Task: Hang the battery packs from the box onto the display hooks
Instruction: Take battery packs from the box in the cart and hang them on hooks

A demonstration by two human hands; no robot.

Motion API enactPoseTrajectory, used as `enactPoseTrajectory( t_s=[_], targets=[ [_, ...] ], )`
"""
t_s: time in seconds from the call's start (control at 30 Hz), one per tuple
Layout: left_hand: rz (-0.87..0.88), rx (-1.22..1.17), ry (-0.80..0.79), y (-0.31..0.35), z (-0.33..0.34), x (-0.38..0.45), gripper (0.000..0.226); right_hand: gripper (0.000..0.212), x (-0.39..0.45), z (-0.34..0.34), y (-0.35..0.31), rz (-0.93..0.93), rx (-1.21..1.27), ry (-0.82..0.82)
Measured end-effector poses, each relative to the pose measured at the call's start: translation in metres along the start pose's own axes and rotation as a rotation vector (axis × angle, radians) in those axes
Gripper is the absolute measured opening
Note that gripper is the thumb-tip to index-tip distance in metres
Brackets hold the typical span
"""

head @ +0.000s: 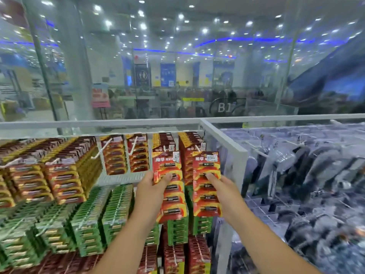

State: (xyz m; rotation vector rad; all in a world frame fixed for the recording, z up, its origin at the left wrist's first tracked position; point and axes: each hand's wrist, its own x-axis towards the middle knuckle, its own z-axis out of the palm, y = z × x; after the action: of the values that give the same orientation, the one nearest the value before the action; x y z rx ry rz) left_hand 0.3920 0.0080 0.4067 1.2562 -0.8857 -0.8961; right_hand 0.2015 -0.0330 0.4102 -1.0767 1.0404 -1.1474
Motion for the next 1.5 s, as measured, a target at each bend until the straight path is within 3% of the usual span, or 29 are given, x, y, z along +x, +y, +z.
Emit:
enactPoseTrajectory(
  t_s=[0.13,0.23,0.37,0.63,0.83,1.03,1.2,1.5],
  targets=[
    [0.005,0.032,0.023,-0.009,0.001,0.017,0.045,0.024,0.012,0.004,0.003,0.008,-0.010,0.028],
    [-0.017,-0.045,0.013,-0.010,0.002,0.026,0.023,0.023,0.022,0.004,0.004,0.033,-0.014,0.038],
    [0.004,0.037,0.020,-0.020,0.004,0.044,0.061,0.017,0.037,0.004,0.008,0.046,-0.030,0.051],
    [0.016,0.052,0.060,-0.030,0.005,0.080,0.009,0.019,0.082,0.011,0.019,-0.016,-0.096,0.181],
    [0.060,0.120,0.112,-0.032,0.002,0.103,0.028,0.021,0.117,0.020,0.030,-0.043,-0.110,0.244],
    [0.113,0.242,0.181,-0.036,0.000,0.106,0.025,0.029,0.132,0.025,0.038,-0.079,-0.130,0.311],
    [0.147,0.372,0.229,-0.044,-0.013,0.099,0.044,0.036,0.124,0.027,0.049,-0.117,-0.212,0.388],
    [-0.017,0.275,-0.119,-0.093,-0.032,0.055,0.042,0.031,0.059,0.025,0.088,-0.099,-0.328,0.289]
  ],
)
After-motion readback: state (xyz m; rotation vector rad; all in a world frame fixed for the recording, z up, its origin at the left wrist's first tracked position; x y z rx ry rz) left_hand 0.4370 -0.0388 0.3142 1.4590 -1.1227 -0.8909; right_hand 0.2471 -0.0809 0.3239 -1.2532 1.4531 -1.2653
